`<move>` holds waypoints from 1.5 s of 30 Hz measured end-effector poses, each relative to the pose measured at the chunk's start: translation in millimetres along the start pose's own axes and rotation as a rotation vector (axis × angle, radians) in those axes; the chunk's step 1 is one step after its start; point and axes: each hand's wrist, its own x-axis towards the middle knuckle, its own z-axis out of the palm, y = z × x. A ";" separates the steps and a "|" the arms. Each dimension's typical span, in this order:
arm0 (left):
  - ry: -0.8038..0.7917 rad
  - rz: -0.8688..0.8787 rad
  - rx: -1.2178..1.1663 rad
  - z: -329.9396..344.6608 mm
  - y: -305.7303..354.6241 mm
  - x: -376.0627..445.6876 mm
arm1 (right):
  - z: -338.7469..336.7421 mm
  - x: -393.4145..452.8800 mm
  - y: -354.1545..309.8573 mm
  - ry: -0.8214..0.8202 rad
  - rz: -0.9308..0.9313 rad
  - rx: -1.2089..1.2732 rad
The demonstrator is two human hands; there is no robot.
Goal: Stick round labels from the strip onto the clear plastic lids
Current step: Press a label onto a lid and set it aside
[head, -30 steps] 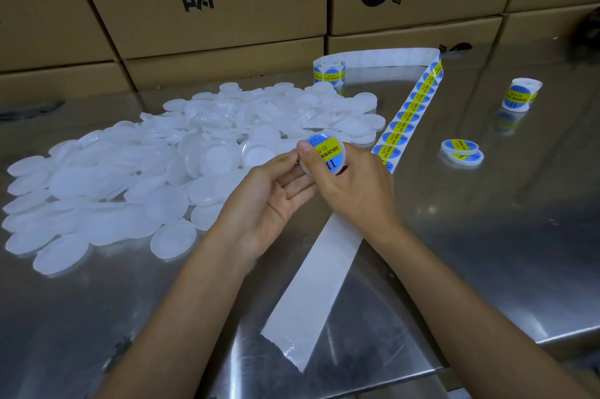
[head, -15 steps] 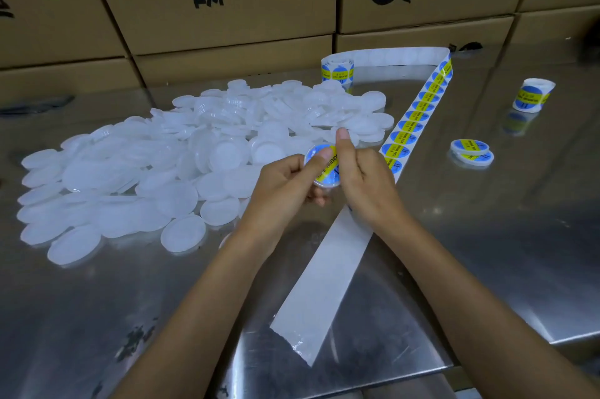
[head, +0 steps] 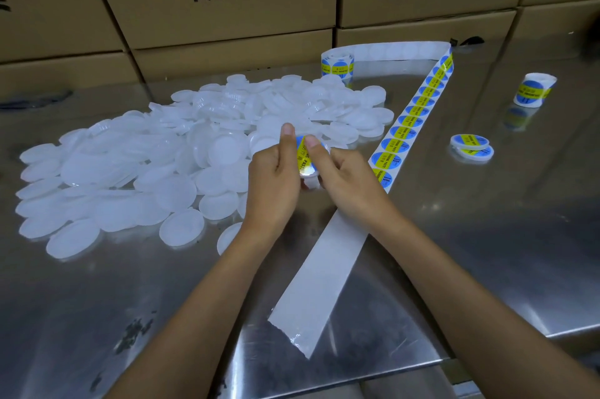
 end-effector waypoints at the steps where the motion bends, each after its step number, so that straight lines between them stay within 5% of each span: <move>1: -0.008 -0.019 -0.004 0.2 0.1 0.2 | 1.0 0.3 -0.4 0.007 -0.004 -0.018; 9: -0.147 -0.132 -0.017 -5.7 5.2 0.0 | 1.6 -0.1 4.1 -0.014 -0.001 0.010; 20: -0.125 -0.152 0.002 -2.4 5.0 -1.7 | -4.2 0.3 2.9 0.027 0.032 -0.004; 27: -0.183 -0.184 0.043 -3.9 4.9 0.6 | -2.8 0.3 6.4 0.067 -0.052 -0.239; 39: -0.103 -0.154 0.051 -3.1 2.8 -0.1 | -10.1 1.2 1.7 -0.037 0.066 0.105; 45: -0.092 -0.165 0.045 -1.7 2.7 -2.5 | -4.7 -3.4 2.8 -0.017 -0.009 -0.071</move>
